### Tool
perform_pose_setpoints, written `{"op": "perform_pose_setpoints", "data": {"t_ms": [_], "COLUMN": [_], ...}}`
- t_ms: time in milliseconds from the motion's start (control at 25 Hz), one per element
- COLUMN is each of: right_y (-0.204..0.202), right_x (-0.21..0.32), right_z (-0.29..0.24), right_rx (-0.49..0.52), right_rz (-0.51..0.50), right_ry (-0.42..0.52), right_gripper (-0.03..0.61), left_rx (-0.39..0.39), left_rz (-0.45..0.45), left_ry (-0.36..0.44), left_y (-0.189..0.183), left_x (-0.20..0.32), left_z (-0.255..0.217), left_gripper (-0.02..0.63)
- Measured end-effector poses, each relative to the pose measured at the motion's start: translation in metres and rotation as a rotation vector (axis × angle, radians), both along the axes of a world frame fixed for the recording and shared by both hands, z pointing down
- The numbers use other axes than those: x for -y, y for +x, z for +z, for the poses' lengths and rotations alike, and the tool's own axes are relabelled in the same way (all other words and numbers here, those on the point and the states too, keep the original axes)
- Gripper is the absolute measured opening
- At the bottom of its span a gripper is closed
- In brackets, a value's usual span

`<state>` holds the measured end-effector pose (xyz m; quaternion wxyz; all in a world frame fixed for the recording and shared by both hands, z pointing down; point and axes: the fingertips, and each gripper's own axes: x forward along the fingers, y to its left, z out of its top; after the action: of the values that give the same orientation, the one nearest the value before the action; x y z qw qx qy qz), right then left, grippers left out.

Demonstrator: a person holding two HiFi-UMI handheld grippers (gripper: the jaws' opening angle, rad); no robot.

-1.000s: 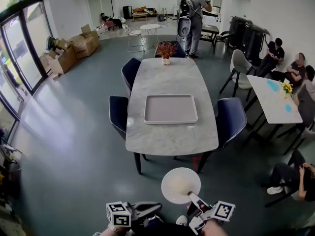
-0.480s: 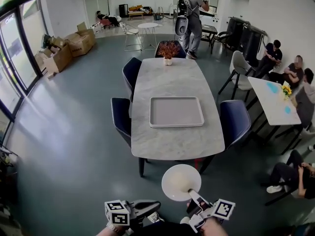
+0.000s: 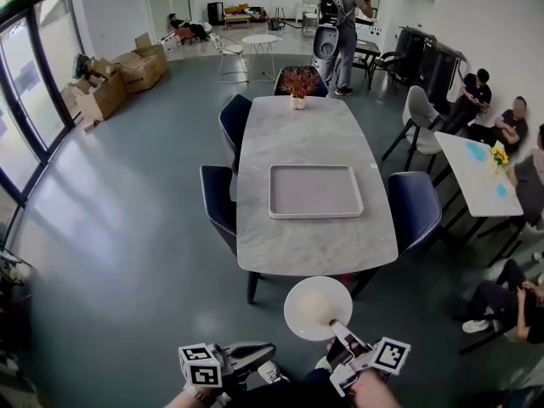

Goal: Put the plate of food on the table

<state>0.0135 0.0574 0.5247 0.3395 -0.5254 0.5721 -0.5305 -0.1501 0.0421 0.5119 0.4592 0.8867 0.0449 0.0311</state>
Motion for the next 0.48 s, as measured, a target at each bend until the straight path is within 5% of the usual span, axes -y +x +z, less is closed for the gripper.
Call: {"op": "perform_pose_setpoints", "data": {"t_ms": [480], "right_y": [0.022], "right_x": [0.031], "right_z": [-0.005], "right_rx": [-0.041], "right_rz": [-0.034], "right_ry": [-0.010], "right_gripper": [0.023], "left_rx": [-0.021], "left_rz": [-0.098], "left_ry": [0.006], "left_y": [-0.004], "left_x": [0.024], "left_z": [-0.006], "left_gripper": [0.005]}}
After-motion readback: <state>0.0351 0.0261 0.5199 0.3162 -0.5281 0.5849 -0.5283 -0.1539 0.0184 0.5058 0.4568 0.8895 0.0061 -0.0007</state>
